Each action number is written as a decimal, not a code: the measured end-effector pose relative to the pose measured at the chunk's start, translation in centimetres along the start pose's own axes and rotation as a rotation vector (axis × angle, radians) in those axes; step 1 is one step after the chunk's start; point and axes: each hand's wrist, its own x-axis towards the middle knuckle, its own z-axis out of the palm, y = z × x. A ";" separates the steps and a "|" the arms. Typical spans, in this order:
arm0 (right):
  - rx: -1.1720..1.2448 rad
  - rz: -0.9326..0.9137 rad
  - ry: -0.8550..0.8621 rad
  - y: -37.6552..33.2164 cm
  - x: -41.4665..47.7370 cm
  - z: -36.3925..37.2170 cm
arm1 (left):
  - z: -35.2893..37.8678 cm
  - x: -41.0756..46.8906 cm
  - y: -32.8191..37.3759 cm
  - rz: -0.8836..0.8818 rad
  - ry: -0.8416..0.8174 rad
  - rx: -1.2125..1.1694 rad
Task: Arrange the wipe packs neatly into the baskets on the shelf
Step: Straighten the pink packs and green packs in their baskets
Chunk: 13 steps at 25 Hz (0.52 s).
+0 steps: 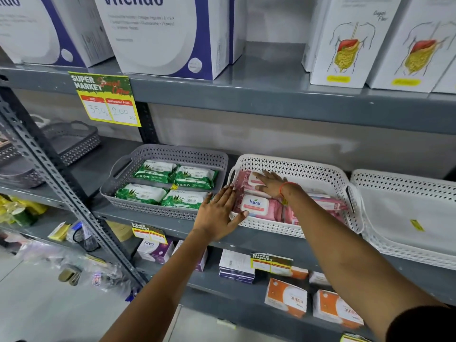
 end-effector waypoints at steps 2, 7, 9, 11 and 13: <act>-0.137 0.013 -0.077 -0.2 0.1 0.5 | -0.1 0.0 0.0 0.002 -0.004 0.004; -0.261 -0.017 -0.082 0.3 2.1 1.1 | -0.3 0.2 -0.1 0.013 -0.044 0.019; -0.274 -0.026 -0.078 0.5 2.7 1.5 | -0.3 0.2 -0.2 0.018 -0.053 0.019; -0.232 -0.017 -0.065 0.8 3.4 1.4 | -0.2 0.3 -0.2 0.027 -0.058 0.020; -0.239 -0.036 -0.063 1.2 3.8 1.6 | -0.3 0.3 -0.1 0.034 -0.058 0.016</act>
